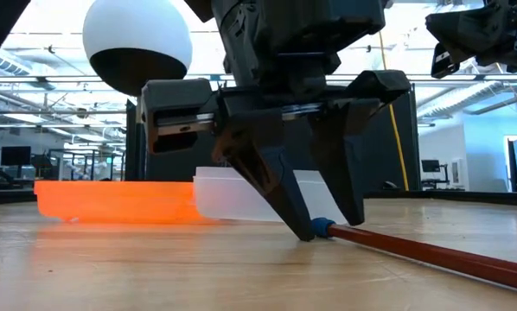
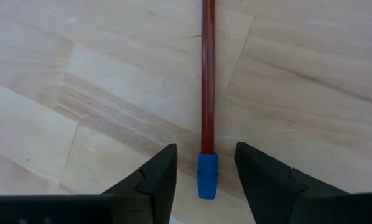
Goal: Pick & place school supplies into a supply box
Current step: Put the red pencil into the transparent bin
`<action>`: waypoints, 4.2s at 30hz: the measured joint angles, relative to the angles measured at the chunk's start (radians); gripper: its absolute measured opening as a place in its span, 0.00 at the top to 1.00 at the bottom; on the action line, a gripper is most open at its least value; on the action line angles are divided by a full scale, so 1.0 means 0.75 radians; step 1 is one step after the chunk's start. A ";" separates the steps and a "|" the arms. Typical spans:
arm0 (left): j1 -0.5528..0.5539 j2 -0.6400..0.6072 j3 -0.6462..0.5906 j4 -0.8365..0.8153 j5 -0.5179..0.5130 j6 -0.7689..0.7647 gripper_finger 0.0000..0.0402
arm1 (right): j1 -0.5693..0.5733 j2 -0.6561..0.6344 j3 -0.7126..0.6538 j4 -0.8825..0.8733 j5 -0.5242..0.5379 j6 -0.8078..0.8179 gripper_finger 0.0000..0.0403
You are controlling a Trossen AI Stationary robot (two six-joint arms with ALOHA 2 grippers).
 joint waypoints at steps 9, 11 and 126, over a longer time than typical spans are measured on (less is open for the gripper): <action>0.002 0.023 -0.003 -0.018 0.021 -0.011 0.80 | 0.000 0.005 0.000 0.000 0.000 0.000 1.00; 0.002 0.024 -0.004 -0.018 0.017 -0.020 0.88 | 0.000 0.005 0.000 0.001 0.000 0.000 1.00; 0.494 -0.450 -0.120 -0.528 0.313 1.569 0.99 | -0.001 0.079 0.000 0.092 0.001 0.031 1.00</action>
